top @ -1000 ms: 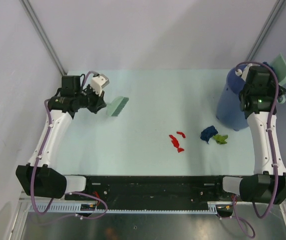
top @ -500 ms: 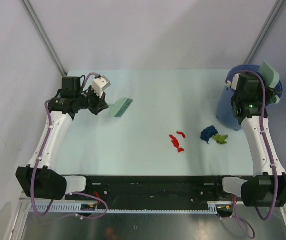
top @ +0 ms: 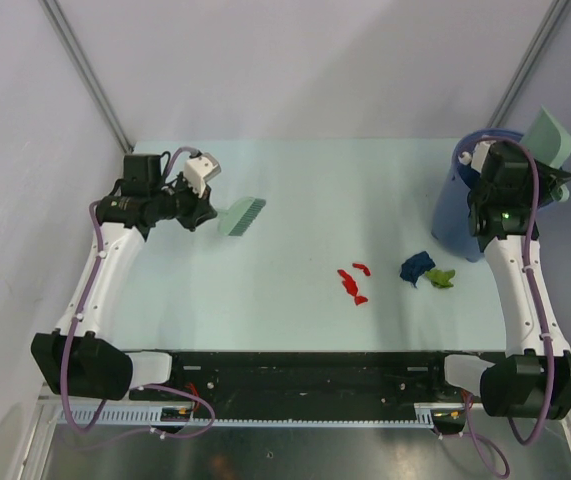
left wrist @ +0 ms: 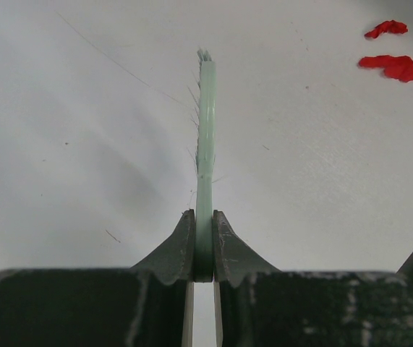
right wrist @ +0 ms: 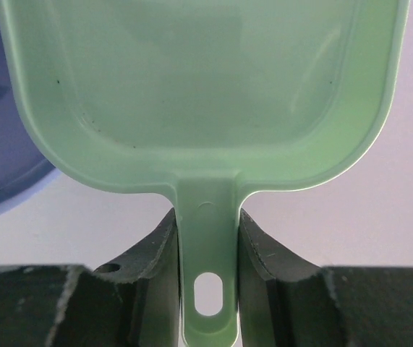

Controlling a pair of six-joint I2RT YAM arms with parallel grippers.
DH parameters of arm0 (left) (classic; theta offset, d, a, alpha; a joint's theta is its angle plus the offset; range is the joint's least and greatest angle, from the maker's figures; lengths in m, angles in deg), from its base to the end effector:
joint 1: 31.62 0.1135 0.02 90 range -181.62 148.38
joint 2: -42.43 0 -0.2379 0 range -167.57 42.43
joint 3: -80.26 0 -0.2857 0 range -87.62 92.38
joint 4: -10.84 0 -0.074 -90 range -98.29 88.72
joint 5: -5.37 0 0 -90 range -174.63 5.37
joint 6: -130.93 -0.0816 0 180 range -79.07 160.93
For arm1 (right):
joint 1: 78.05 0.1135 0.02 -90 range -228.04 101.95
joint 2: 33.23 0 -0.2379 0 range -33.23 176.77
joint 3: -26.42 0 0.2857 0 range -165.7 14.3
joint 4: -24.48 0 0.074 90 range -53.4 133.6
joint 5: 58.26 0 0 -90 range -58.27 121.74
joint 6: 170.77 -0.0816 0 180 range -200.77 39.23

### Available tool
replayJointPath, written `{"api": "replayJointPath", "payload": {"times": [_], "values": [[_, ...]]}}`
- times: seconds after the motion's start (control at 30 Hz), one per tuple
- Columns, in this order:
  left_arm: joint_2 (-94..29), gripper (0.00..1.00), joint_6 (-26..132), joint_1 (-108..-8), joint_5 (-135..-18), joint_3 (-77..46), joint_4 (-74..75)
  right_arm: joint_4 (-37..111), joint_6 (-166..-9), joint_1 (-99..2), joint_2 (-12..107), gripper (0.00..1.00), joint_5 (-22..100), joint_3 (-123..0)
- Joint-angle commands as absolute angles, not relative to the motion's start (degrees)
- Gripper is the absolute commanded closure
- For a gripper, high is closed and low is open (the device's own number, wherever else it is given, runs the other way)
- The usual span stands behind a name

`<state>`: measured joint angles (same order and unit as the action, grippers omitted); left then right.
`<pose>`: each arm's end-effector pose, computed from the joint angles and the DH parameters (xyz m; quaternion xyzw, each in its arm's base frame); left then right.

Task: Sweep away the paper scraps from the table

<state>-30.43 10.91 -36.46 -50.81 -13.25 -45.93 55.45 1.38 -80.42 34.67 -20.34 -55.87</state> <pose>0.3260 -0.0732 0.3112 0.3733 0.8029 -0.1775 0.4295 0.3233 -0.0778 0.3695 -0.2606 0.7210 -0.6217 0.1608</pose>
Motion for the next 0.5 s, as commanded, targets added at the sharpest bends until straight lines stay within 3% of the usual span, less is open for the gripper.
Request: {"api": "replayJointPath", "payload": {"times": [0.0, 0.23, 0.47], "values": [[-29.81, 1.0, 9.73, -36.37, -48.07, -13.44, -44.35, 45.58, 6.59, -81.3, 33.04, 1.0, -23.19, -56.37], [-30.16, 1.0, 10.52, -36.28, -47.54, -12.82, -44.35, 42.04, -0.16, -79.2, 30.23, 1.0, -22.32, -57.42], [-30.87, 1.0, 13.15, -39.69, -47.18, -12.21, -44.26, 52.92, -25.37, -58.91, 26.8, 1.0, -24.07, -61.11]]}}
